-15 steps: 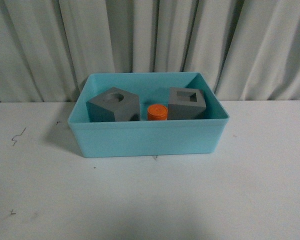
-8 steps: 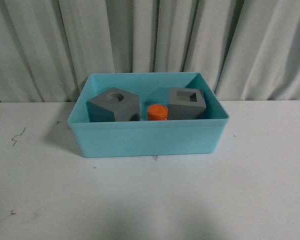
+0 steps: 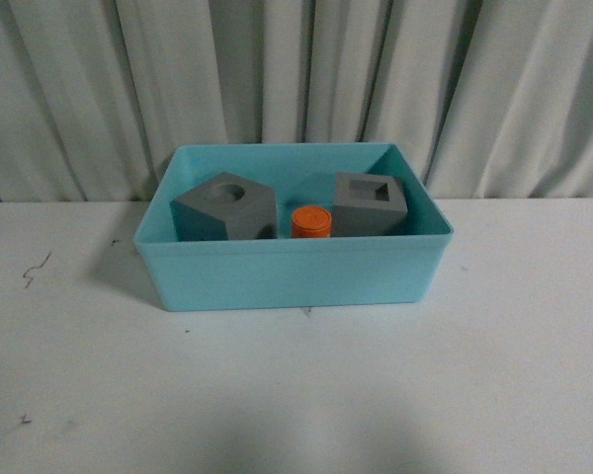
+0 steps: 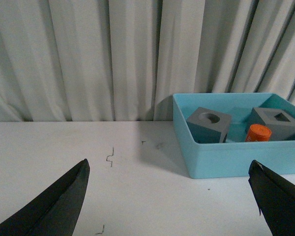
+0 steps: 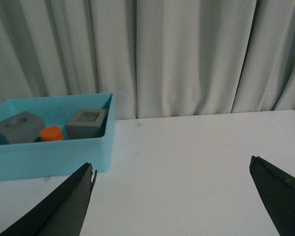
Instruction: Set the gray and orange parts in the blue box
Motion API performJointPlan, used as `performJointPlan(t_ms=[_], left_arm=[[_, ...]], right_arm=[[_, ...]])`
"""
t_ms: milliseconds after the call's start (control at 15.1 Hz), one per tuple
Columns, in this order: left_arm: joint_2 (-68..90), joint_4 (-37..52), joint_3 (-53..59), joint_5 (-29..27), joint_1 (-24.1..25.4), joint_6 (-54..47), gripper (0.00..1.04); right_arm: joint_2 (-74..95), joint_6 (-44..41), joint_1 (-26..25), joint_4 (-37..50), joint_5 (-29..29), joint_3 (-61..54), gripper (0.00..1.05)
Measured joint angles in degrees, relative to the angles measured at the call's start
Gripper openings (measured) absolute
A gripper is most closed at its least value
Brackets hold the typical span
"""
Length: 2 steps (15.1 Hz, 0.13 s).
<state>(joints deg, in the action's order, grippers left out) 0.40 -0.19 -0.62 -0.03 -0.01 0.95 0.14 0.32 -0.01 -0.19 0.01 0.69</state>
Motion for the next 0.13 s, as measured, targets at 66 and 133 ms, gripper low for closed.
performJointPlan(t_ms=[66, 133], left_arm=[[0.0, 0.0, 0.0, 0.0, 0.0, 0.0, 0.98], [0.0, 0.0, 0.0, 0.0, 0.0, 0.0, 0.98]], right_arm=[[0.0, 0.0, 0.0, 0.0, 0.0, 0.0, 0.98], [0.0, 0.0, 0.0, 0.0, 0.0, 0.0, 0.98]])
